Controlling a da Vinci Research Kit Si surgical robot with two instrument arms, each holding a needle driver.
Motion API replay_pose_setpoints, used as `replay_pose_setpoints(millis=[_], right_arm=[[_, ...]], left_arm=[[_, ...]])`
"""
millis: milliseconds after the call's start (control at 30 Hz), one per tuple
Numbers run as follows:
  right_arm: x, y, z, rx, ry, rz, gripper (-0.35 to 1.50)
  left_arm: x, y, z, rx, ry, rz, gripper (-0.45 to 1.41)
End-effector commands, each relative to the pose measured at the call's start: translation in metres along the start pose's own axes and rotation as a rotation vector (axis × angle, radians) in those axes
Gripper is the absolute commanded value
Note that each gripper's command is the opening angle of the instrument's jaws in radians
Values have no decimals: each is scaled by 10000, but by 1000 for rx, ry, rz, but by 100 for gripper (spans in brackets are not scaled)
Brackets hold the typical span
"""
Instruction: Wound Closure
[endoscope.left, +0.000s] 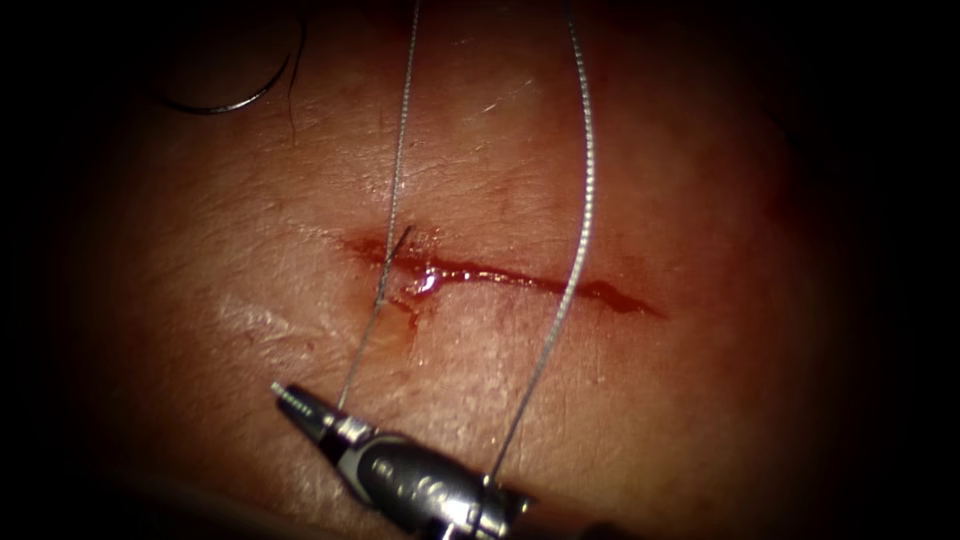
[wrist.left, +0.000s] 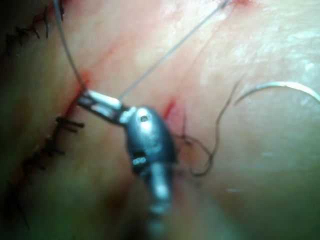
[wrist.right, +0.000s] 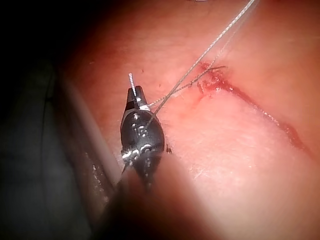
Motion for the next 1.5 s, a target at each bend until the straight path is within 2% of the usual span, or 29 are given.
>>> replay_pose_setpoints(millis=[33, 233, 333, 433, 600, 767, 1033, 1133, 1167, 1200, 1233, 1300, 1400, 1500], right_arm=[[-6, -8, 7, 5, -3, 3, -35], [-19, -17, -2, 28, -43, -8, -35], [-25, -33, -7, 60, -54, 16, -35], [-22, -50, -10, 89, -55, 21, -35], [-17, -68, -15, 130, -55, 23, -35], [-26, -81, -16, 143, -72, 32, -35], [-21, -72, -16, 147, -74, 40, -35], [-23, -71, -12, 146, -74, 39, -35], [-22, -72, -12, 147, -74, 44, 51], [-23, -73, -14, 149, -74, 44, 83], [-22, -76, -21, 156, -74, 54, 136], [-21, -81, -34, 166, -73, 56, 146], [-20, -89, -57, 190, -73, 63, 146], [-18, -100, -94, 227, -69, 55, 146]], left_arm=[[-7, -2, 6, 12, -13, 10, -45], [-35, -18, 36, 15, -105, 63, -45], [-58, -18, 49, 8, -150, 100, -45], [-68, -27, 52, 7, -163, 108, -45], [-72, -40, 53, 10, -171, 109, -45], [-76, -41, 59, 7, -168, 117, -45], [-74, -29, 55, -9, -163, 118, -45], [-63, -11, 47, -30, -146, 111, -45], [-55, -3, 42, -37, -140, 105, -45], [-51, -1, 41, -38, -139, 102, -45], [-37, 6, 35, -43, -129, 89, -45], [-26, 8, 32, -47, -121, 85, -45], [-7, 11, 26, -52, -109, 83, -45], [12, 13, 22, -46, -85, 76, -45]])
